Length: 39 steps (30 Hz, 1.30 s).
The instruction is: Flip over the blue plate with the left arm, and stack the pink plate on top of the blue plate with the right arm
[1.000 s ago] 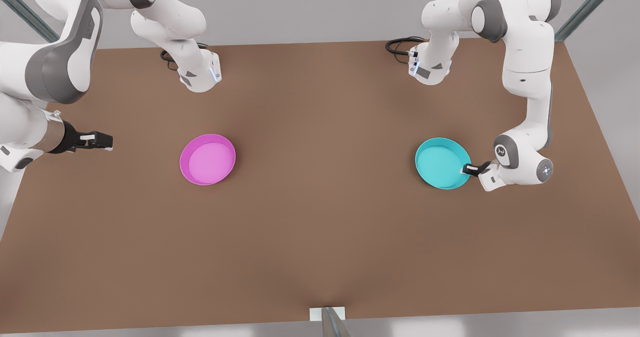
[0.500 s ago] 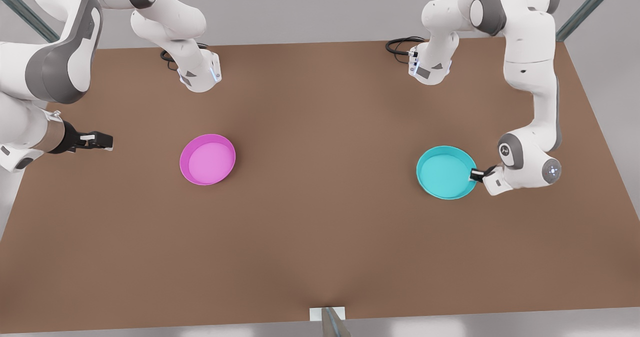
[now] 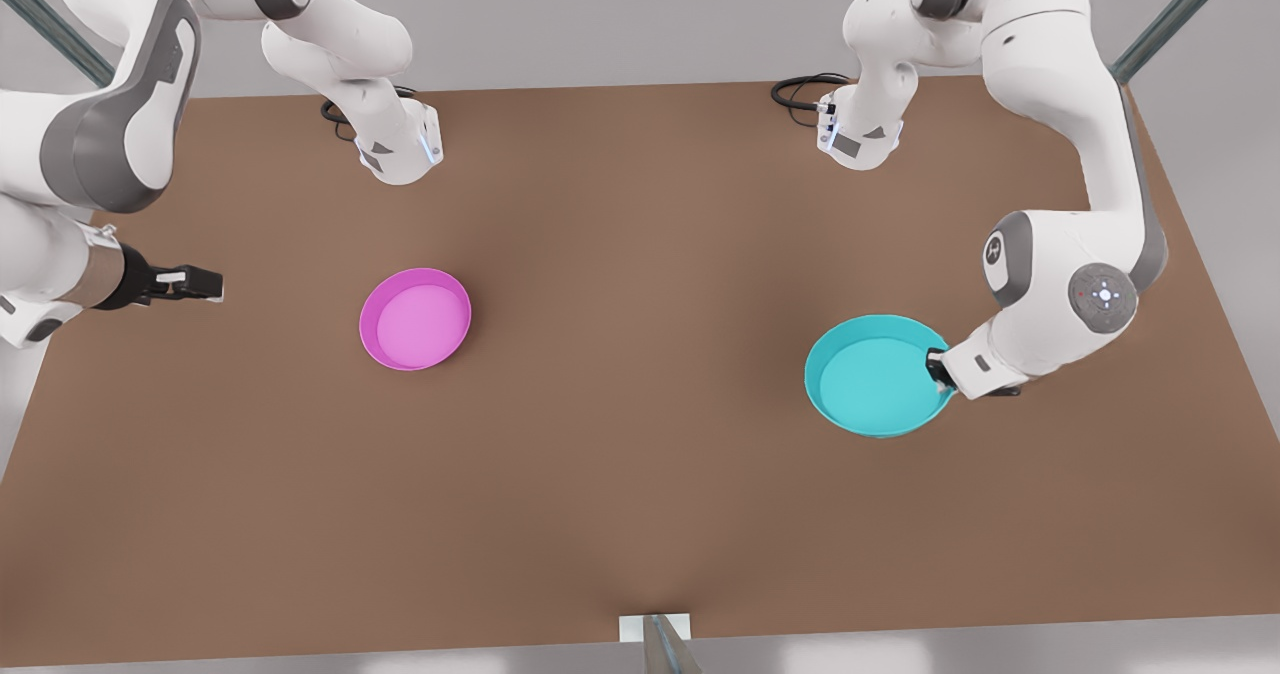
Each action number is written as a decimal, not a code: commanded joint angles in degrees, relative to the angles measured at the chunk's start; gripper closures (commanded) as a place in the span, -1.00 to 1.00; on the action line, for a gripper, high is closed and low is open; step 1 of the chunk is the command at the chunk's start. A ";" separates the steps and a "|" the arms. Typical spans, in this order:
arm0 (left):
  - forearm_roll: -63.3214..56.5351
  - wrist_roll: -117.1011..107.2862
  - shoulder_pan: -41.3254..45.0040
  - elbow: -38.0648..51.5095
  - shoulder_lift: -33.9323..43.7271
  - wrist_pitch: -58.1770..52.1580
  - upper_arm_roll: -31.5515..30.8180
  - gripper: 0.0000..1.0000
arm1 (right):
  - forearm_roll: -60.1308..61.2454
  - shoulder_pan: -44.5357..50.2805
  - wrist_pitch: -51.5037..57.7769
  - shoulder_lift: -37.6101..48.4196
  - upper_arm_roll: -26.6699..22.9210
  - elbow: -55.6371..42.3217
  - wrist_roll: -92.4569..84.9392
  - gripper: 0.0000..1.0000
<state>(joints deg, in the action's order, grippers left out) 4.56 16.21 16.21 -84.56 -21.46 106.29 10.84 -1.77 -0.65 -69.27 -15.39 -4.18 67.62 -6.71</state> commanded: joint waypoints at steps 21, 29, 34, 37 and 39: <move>-7.01 -73.77 65.00 17.41 -37.16 1.02 52.01 0.57 | 2.03 -1.46 0.54 -0.08 -0.04 0.50 -0.50 -1.00; -18.88 -94.95 74.40 8.27 -44.63 14.82 54.99 0.57 | 3.26 -2.25 0.98 -0.08 -0.04 0.85 -0.50 -1.00; -37.34 -122.46 79.41 2.48 -44.45 14.65 51.13 0.57 | 3.61 -2.52 0.98 -0.08 -0.04 0.85 -0.50 -1.00; -39.53 -128.53 81.08 1.24 -44.63 13.77 48.75 0.57 | 3.70 -2.52 0.98 -0.08 -0.04 0.85 -0.50 -1.00; -43.23 -134.60 81.08 1.24 -46.12 13.94 47.88 0.57 | 3.70 -2.60 1.06 -0.08 -0.04 0.76 -0.50 -1.00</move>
<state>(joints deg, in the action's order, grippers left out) -33.93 -70.46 97.23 -83.27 -67.27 119.42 58.94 1.85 -3.19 -68.34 -15.54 -4.21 68.47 -7.16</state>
